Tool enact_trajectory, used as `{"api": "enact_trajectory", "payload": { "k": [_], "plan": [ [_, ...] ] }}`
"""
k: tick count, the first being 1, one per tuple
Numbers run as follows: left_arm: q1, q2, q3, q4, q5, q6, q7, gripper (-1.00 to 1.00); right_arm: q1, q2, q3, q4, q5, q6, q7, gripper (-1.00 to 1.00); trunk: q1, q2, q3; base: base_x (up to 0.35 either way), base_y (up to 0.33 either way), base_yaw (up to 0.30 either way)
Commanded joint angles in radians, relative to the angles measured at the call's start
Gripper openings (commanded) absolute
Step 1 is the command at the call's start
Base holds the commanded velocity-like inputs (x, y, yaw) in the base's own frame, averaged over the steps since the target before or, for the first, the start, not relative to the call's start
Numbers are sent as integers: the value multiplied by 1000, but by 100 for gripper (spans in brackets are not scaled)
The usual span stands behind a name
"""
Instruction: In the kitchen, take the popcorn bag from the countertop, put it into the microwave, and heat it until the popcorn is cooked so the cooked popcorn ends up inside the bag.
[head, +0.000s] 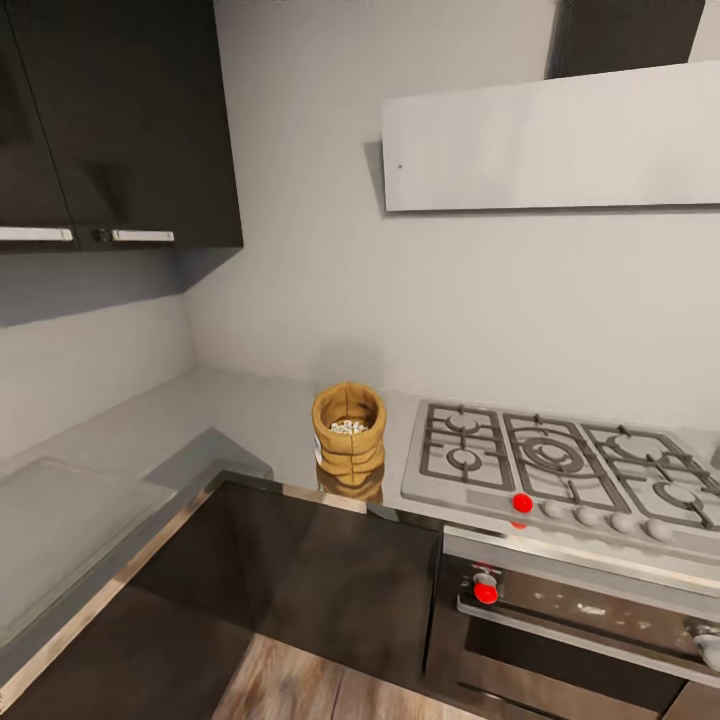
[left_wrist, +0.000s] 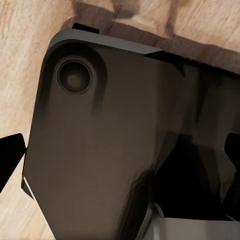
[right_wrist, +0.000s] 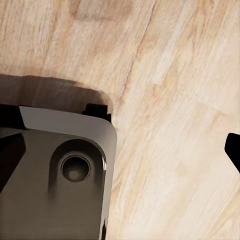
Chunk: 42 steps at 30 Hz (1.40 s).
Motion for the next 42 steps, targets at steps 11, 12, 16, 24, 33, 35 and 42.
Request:
{"api": "enact_trajectory", "payload": {
  "k": [11, 12, 16, 24, 33, 35, 42],
  "plan": [
    [0, 0, 0, -1, 5, 0, -1, 100, -1, -1, 2, 3, -6, -4, 0, 100, 0, -1, -8, 0, 0, 0],
    [0, 0, 0, -1, 5, 0, -1, 100, -1, 0, 2, 3, -6, -4, 0, 100, 0, -1, -10, 0, 0, 0],
    [0, 0, 0, -1, 5, -1, -1, 100, -1, -1, 1, 3, -7, -4, -1, 100, 0, -1, -16, 0, 0, 0],
    [0, 0, 0, -1, 5, -1, -1, 100, -1, -1, 0, 3, -6, -4, -2, 100, 0, -1, -29, 0, 0, 0],
    [0, 2, 0, 0, 5, 0, -9, 100, -1, -1, 0, 3, -6, -5, -2, 100, 0, -1, -44, 0, 0, 0],
    [0, 3, 0, 1, 5, 1, -10, 100, -1, -1, 0, 3, -6, -5, -2, 100, 0, -1, -47, 0, 0, 0],
    [0, 4, 0, 5, 3, 4, -11, 100, -1, 0, 0, 3, -5, -6, -2, 100, 0, -1, -58, 0, 0, 0]
  ]
}}
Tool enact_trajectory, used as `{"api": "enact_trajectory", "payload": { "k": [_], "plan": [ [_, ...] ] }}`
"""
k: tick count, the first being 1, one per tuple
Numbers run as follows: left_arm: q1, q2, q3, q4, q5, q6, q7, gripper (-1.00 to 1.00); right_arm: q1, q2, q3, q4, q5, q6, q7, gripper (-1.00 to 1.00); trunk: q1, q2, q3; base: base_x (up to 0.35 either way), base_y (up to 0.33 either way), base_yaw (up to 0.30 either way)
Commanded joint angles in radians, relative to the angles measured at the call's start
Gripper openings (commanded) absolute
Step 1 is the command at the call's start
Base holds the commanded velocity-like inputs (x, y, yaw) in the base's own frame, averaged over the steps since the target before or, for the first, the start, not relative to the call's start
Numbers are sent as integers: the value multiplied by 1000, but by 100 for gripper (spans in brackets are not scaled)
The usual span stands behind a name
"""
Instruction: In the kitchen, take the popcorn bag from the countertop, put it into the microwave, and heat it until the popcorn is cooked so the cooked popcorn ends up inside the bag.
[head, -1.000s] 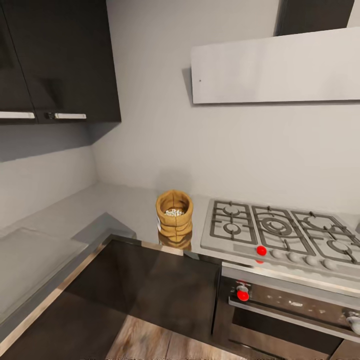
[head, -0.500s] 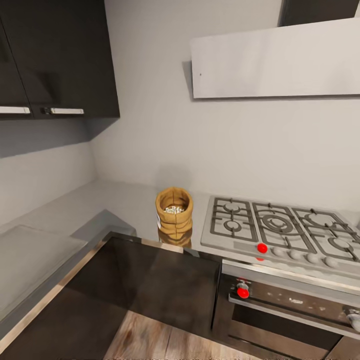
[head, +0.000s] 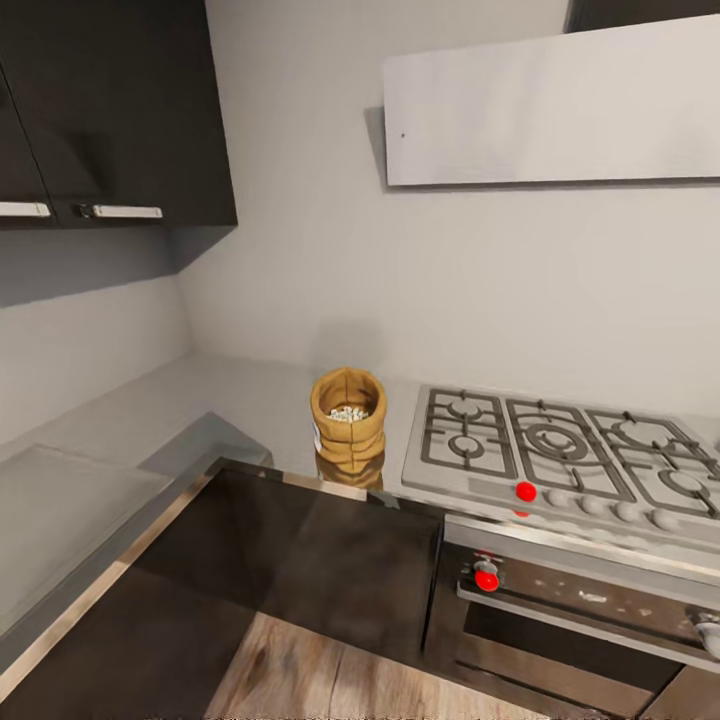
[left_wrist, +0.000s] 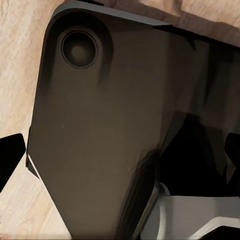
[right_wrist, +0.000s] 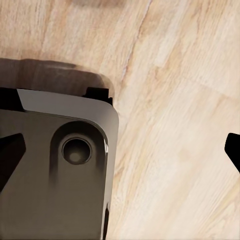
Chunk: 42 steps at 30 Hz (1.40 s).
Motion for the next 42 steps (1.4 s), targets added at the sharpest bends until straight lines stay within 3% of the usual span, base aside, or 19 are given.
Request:
{"api": "enact_trajectory", "payload": {
  "k": [1, 34, 42],
  "plan": [
    [0, 0, 0, 1, 5, 0, -1, 100, -1, 0, 7, 3, 1, -6, 2, 100, 0, -1, -3, 0, 0, 0],
    [0, -2, -2, 1, 4, -4, 1, 100, -1, 0, 9, 3, 2, -11, 2, 100, 0, -1, -56, 0, 0, 0],
    [0, -2, -2, 1, 4, -4, 1, 100, -1, -4, 11, 3, 7, -17, 3, 100, 0, -1, -59, 0, 0, 0]
  ]
}}
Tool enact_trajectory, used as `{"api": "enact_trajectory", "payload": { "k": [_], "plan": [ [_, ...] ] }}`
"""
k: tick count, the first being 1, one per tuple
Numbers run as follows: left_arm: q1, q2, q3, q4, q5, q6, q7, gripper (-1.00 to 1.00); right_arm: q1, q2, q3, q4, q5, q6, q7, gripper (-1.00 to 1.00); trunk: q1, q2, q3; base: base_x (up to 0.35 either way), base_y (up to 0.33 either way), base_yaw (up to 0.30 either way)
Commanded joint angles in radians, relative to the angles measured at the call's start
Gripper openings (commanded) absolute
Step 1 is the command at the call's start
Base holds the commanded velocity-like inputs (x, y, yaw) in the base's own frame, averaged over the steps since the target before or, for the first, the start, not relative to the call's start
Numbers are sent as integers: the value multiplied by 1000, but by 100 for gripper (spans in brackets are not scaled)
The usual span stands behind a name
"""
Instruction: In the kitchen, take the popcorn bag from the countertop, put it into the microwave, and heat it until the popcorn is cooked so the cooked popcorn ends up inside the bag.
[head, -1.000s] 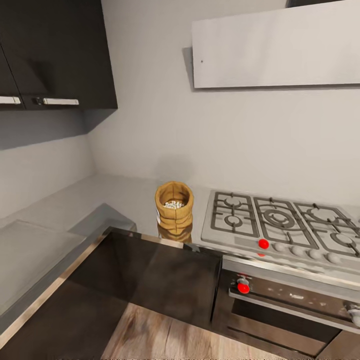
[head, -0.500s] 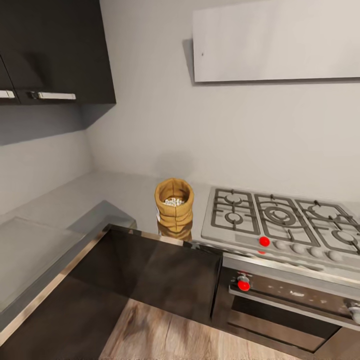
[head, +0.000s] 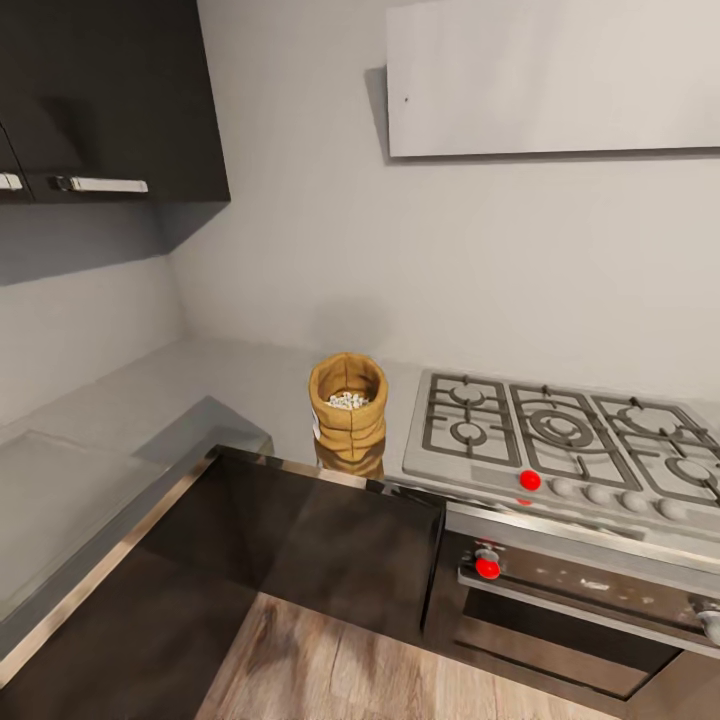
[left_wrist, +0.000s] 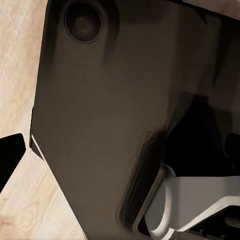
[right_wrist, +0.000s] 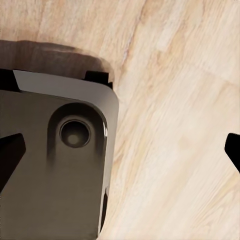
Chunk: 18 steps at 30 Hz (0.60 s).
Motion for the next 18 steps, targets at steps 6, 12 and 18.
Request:
{"api": "enact_trajectory", "payload": {
  "k": [6, 12, 18],
  "plan": [
    [0, 0, 0, 0, 5, -1, 0, 100, -1, 0, 9, 3, 3, -5, 3, 100, 0, -1, -1, 0, 0, 0],
    [0, 0, 1, 0, 6, -1, 0, 100, -1, 1, 11, -3, 7, 3, 4, 100, 0, -1, -1, 0, 0, 0],
    [0, 0, 1, 0, 7, -1, 0, 100, -1, 24, 14, -78, 14, 68, 10, 100, 0, -1, -1, 0, 0, 0]
  ]
}}
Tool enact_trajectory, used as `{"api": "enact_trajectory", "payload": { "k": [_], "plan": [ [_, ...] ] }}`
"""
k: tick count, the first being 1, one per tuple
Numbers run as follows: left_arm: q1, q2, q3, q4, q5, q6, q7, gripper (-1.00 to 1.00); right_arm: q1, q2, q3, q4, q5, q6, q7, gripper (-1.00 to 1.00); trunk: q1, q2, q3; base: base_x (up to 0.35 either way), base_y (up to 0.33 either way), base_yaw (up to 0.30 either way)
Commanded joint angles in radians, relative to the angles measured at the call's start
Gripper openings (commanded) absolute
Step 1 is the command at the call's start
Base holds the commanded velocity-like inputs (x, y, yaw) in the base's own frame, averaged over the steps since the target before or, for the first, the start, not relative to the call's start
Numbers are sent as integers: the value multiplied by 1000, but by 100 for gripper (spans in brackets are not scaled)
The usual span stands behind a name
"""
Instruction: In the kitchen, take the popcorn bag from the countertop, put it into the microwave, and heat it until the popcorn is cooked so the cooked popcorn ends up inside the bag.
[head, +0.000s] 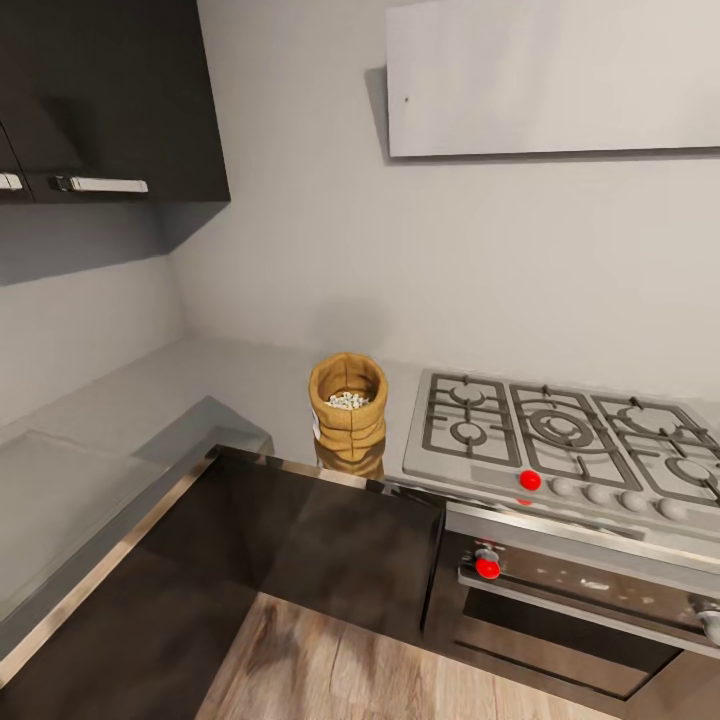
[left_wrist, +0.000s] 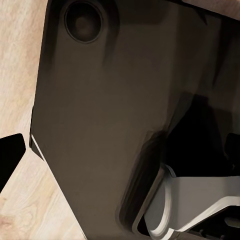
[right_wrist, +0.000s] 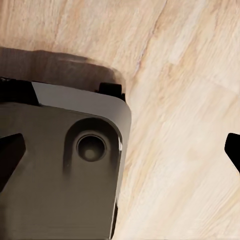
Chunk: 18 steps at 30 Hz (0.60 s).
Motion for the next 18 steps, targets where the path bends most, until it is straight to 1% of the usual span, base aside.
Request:
{"api": "enact_trajectory", "payload": {
  "k": [1, 4, 8, 10, 11, 12, 13, 14, 15, 16, 17, 18],
  "plan": [
    [0, 0, 0, 0, 5, -1, 0, 100, 0, 7, 6, -59, 3, 56, 2, 100, 0, -1, -1, 0, 0, 0],
    [0, 0, 0, 0, 5, -1, 0, 100, 0, 15, 5, -176, 3, 176, 1, 100, 0, -1, -1, 0, 0, 0],
    [0, 0, 1, 0, 7, -1, 0, 100, 0, 19, 6, -273, 5, 227, 0, 100, 0, -1, -1, 0, 0, 0],
    [0, 0, 2, 0, 7, -1, 0, 100, 0, 30, 7, -323, 32, 258, 0, 100, 0, -1, -1, 0, 0, 0],
    [0, 0, 3, 0, 7, -1, 0, 100, 0, 43, 8, -369, 64, 295, 1, 100, 0, -1, -1, 0, 0, 0],
    [0, 0, 3, 0, 7, -1, 0, 100, 0, 53, 7, -411, 88, 330, 1, 100, 0, -1, -1, 0, 0, 0],
    [0, 0, 2, 0, 7, -1, 0, 100, 0, 68, 7, -487, 118, 399, 2, 100, 0, -1, -1, 0, 0, 0],
    [0, 0, 3, 0, 7, -1, 0, 100, 0, 90, 7, -637, 143, 531, 4, 100, 0, -1, -1, 0, 0, 0],
    [0, 0, 3, 0, 7, -1, 0, 100, 0, 96, 7, -699, 148, 582, 4, 100, 0, -1, -1, 0, 0, 0],
    [0, 0, 3, 0, 7, -1, 0, 100, 0, 105, 7, -790, 151, 652, 5, 100, 0, -1, -1, 0, 0, 0],
    [0, 0, 3, 0, 7, -1, 0, 100, 0, 114, 7, -847, 152, 696, 6, 100, 0, -1, -1, 0, 0, 0],
    [0, 0, 3, 0, 8, -1, 0, 100, 0, 125, 7, -931, 154, 763, 6, 100, 0, -1, -1, 0, 0, 0]
  ]
}}
